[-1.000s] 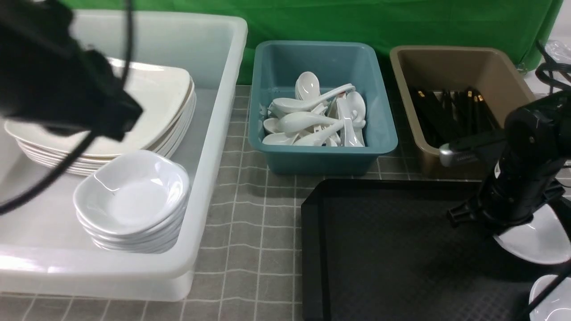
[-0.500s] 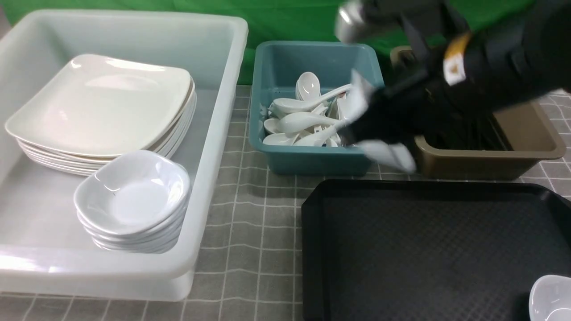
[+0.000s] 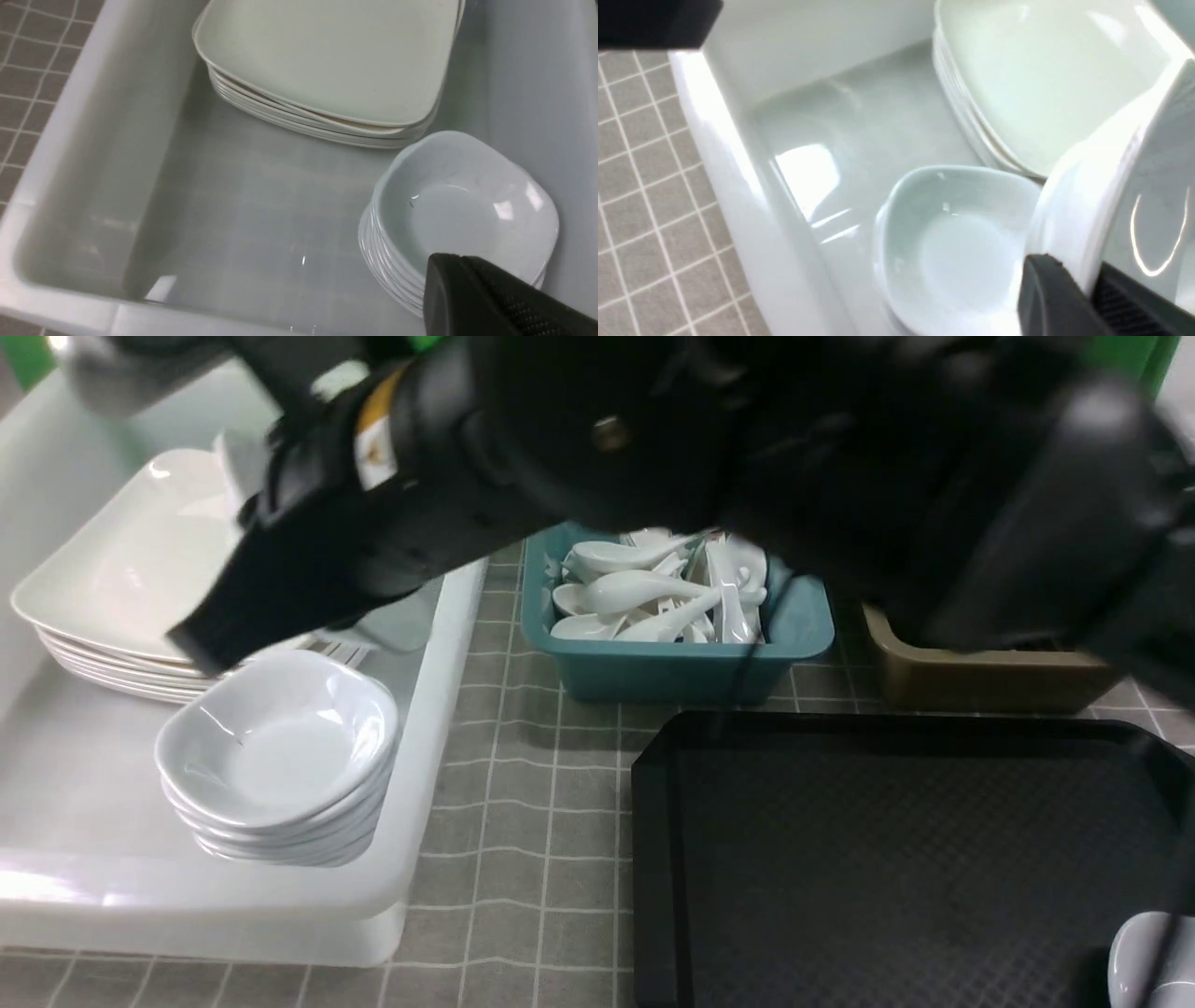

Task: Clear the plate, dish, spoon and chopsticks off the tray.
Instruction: Use the right arm to put the small plate into the large storage box on the left, then use the right arm to grab a small plate from the dinner plate

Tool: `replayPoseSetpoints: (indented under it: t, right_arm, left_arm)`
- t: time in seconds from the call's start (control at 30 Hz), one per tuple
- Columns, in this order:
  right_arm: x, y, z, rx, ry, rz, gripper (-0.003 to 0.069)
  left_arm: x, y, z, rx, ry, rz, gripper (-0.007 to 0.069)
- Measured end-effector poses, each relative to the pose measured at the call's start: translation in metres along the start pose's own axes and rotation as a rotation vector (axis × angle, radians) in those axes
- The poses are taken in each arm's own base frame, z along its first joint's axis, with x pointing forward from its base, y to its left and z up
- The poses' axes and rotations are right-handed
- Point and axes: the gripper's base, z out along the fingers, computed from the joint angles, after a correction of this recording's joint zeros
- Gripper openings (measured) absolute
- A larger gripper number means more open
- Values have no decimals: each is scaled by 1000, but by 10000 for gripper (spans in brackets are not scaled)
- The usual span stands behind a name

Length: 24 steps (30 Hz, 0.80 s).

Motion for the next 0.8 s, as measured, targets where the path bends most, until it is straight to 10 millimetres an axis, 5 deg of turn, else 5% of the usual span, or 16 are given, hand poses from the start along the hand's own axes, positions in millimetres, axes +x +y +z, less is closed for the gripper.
replayPoseSetpoints:
  t: [0.3, 0.4, 0.43, 0.63, 0.73, 0.8]
  right_arm:
    - [19, 13, 54, -39, 102, -47, 71]
    - [23, 14, 62, -40, 119, -51, 142]
    - [24, 14, 63, -40, 121, -46, 230]
    - [17, 14, 49, -35, 138, 52, 532]
    - [7, 12, 24, -26, 150, 36, 560]
    - [3, 7, 4, 21, 181, -8, 507]
  left_arm:
    - [-2, -4, 0, 102, -12, -17, 3]
    - [-2, -5, 0, 112, -19, -14, 3]
    - [-2, -5, -1, 114, -20, -14, 3]
    - [-3, -5, -1, 113, -23, -7, 3]
    - [-3, -6, -1, 117, -32, 4, 3]
    - [-4, -7, -1, 128, -33, 4, 3]
